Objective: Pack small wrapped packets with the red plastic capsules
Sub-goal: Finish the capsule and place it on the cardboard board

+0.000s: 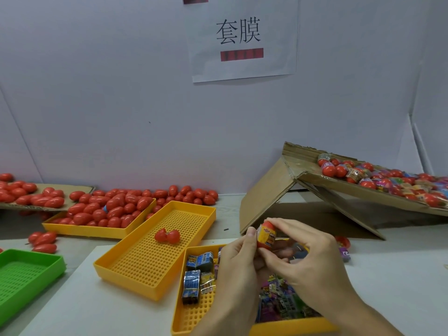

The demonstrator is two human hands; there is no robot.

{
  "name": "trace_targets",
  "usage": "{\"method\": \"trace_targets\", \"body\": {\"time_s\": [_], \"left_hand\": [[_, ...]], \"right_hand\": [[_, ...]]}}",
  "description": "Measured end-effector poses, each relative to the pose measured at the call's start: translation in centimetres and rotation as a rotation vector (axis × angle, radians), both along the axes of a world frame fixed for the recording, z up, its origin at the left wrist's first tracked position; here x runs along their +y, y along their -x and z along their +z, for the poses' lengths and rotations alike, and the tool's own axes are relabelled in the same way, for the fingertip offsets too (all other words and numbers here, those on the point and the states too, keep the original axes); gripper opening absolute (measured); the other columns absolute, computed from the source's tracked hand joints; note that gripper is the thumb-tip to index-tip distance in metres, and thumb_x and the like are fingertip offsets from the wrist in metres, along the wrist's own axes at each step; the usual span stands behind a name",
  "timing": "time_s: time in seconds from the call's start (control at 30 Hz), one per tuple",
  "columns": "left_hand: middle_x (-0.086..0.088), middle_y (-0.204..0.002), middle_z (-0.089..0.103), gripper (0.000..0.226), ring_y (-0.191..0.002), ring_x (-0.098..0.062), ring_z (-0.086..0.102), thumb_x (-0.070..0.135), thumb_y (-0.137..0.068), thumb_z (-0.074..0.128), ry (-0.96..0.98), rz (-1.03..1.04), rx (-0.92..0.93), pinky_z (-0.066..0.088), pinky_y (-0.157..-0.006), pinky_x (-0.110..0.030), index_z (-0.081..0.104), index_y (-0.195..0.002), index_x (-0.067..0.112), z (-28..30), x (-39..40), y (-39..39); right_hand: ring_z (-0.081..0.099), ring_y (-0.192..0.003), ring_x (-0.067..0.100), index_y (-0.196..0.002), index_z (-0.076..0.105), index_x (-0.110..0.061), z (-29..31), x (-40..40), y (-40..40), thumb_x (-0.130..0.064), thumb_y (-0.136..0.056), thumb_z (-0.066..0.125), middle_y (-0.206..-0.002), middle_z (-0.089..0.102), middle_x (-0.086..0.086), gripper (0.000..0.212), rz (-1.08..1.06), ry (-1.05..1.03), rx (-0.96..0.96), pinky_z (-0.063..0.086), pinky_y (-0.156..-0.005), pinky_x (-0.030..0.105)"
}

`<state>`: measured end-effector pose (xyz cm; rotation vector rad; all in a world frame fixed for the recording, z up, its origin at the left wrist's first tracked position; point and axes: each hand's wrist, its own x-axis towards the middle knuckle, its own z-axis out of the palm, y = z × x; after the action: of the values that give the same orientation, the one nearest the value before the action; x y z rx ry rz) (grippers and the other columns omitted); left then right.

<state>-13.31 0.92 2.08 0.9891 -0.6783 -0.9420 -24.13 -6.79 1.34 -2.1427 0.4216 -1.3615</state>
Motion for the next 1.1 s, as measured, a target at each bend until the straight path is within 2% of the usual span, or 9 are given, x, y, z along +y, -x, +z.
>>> {"method": "trace_targets", "body": {"time_s": [0.23,0.37,0.47,0.6,0.67,0.8,0.9,0.97,1.1], "left_hand": [[-0.022,-0.086,0.075,0.046,-0.079,-0.029,0.075,0.029,-0.105,0.041,-0.04,0.039,-0.152,0.059,-0.064,-0.027,0.075,-0.089,0.002,-0.4,0.0,-0.6],[-0.021,-0.086,0.076,0.049,-0.081,-0.03,0.076,0.029,-0.107,0.037,-0.057,0.035,-0.16,0.06,-0.064,-0.028,0.073,-0.089,0.001,-0.5,-0.1,-0.5],[-0.011,-0.081,0.076,0.046,-0.078,-0.022,0.075,0.032,-0.105,0.043,-0.048,0.08,-0.203,0.059,-0.062,-0.027,0.077,-0.081,0.012,-0.2,0.1,-0.4],[0.005,-0.085,0.073,0.016,-0.081,-0.012,0.071,0.037,-0.098,0.057,-0.047,0.151,-0.627,0.06,-0.069,-0.034,0.071,-0.092,0.03,-0.2,0.4,-0.4],[0.005,-0.083,0.072,0.014,-0.08,-0.012,0.07,0.036,-0.098,0.057,-0.042,0.185,-0.694,0.06,-0.072,-0.039,0.069,-0.093,0.03,-0.3,0.4,-0.3],[-0.001,-0.084,0.072,0.016,-0.081,-0.015,0.07,0.036,-0.098,0.056,-0.043,0.2,-0.661,0.059,-0.073,-0.04,0.07,-0.093,0.027,-0.1,0.4,-0.2],[-0.002,-0.085,0.073,0.021,-0.083,-0.015,0.07,0.039,-0.095,0.057,-0.038,0.163,-0.618,0.06,-0.076,-0.038,0.071,-0.097,0.024,-0.2,0.4,-0.4],[-0.006,-0.087,0.074,0.027,-0.084,-0.019,0.072,0.042,-0.093,0.056,-0.064,0.111,-0.485,0.061,-0.076,-0.038,0.073,-0.097,0.021,-0.2,0.3,-0.7],[-0.021,-0.092,0.073,0.037,-0.085,-0.028,0.073,0.035,-0.1,0.051,-0.149,0.007,-0.174,0.059,-0.071,-0.036,0.067,-0.108,0.004,-0.1,0.2,-1.3]], "right_hand": [[0.066,-0.096,-0.005,-0.116,0.059,-0.047,0.6,0.5,0.1,-0.053,-0.07,0.07,-0.113,0.064,-0.035,0.048,0.043,-0.014,0.027,0.059,-0.059,0.021],[0.064,-0.099,-0.008,-0.116,0.057,-0.046,0.4,0.3,0.0,-0.048,-0.07,0.071,-0.108,0.059,-0.047,0.048,0.047,-0.006,0.037,0.059,-0.06,0.019],[0.064,-0.096,-0.008,-0.115,0.056,-0.05,0.5,0.3,0.0,-0.048,-0.071,0.071,-0.109,0.06,-0.045,0.047,0.039,0.006,0.042,0.057,-0.061,0.016],[0.063,-0.1,-0.01,-0.116,0.057,-0.048,0.3,0.1,0.1,-0.038,-0.075,0.077,-0.116,0.059,-0.04,0.047,0.051,-0.002,0.059,0.055,-0.064,0.01],[0.062,-0.103,-0.01,-0.116,0.056,-0.049,0.2,0.0,0.1,-0.024,-0.075,0.084,-0.117,0.058,-0.042,0.055,0.043,0.004,0.082,0.055,-0.067,0.011],[0.061,-0.102,-0.012,-0.115,0.053,-0.054,0.2,0.0,0.1,-0.017,-0.073,0.086,-0.11,0.055,-0.052,0.065,0.049,0.045,0.111,0.053,-0.067,0.008],[0.061,-0.102,-0.012,-0.118,0.059,-0.044,0.1,-0.1,0.2,-0.017,-0.072,0.087,-0.11,0.057,-0.05,0.06,0.058,0.036,0.107,0.051,-0.067,0.005],[0.062,-0.1,-0.011,-0.119,0.064,-0.04,0.2,-0.1,0.2,-0.019,-0.073,0.087,-0.113,0.06,-0.043,0.055,0.062,0.034,0.099,0.051,-0.066,0.005],[0.062,-0.1,-0.009,-0.112,0.054,-0.056,0.4,0.2,0.1,-0.021,-0.074,0.086,-0.111,0.061,-0.043,0.061,0.066,0.029,0.088,0.051,-0.064,0.006]]}}
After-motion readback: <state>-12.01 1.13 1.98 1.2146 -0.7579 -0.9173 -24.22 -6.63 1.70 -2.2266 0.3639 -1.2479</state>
